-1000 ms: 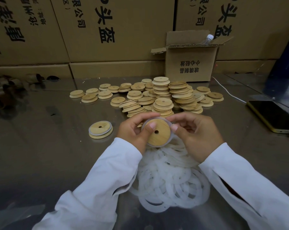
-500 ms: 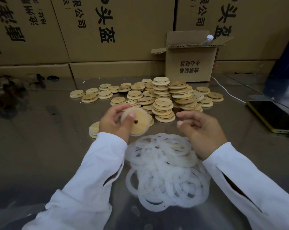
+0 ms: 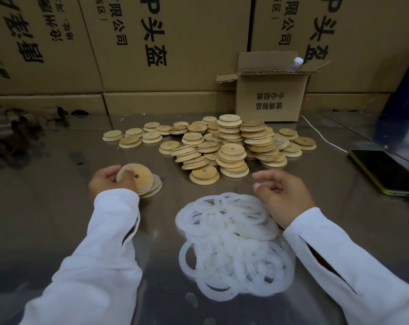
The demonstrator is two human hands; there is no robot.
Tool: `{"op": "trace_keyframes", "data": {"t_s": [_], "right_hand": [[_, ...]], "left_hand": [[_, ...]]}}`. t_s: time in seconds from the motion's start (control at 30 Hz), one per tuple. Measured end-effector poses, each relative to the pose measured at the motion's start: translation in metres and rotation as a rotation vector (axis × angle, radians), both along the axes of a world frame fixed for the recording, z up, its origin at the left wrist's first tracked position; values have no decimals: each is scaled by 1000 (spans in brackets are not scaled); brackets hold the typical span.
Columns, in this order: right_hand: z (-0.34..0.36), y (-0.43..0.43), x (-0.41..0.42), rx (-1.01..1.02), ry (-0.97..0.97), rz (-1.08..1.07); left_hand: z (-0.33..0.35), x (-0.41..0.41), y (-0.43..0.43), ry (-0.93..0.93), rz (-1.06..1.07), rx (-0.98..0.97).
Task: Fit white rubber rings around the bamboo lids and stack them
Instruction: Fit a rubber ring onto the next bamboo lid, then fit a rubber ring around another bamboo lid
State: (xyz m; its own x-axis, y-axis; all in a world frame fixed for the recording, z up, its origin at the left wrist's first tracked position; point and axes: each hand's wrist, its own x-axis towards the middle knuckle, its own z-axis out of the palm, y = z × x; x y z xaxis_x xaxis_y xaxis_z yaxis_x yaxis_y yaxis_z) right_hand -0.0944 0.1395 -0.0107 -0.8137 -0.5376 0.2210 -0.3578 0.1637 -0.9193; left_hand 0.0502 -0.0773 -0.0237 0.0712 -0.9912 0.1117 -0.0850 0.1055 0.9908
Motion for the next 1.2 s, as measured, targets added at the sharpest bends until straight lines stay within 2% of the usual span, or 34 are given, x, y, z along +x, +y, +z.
{"op": "trace_keyframes", "data": {"t_s": [0.17,0.33,0.43,0.53,0.57,0.63,0.7,0.77,0.93,1.07,1.2], "right_hand": [[0,0,-1,19,4,5],[0,0,2,20,9,11],[2,0,4,7,5,25],[6,-2,6,-11,13,41],[8,-3,6,-19,16,48],[13,-7,7,-28,23,67],[19,-15,9,-27,37,99],[27,-24,9,-9,66,128],[37,-60,-18,71,85,26],[30,-86,-55,269,41,-179],[16,-97,-74,411,-43,-274]], "left_hand": [[-7,-2,-10,-76,-39,30],[-10,-8,-14,-267,-89,34],[-4,-10,-16,-296,-43,43],[12,-14,2,-228,-23,-160],[17,-18,13,-157,-84,-251],[21,-24,39,-93,-334,-346],[15,-30,61,-144,-652,-378],[8,-35,74,-215,-866,-407],[-3,-43,79,-282,-960,-435],[-4,-45,78,-307,-993,-425],[-5,-45,77,-278,-992,-430]]}}
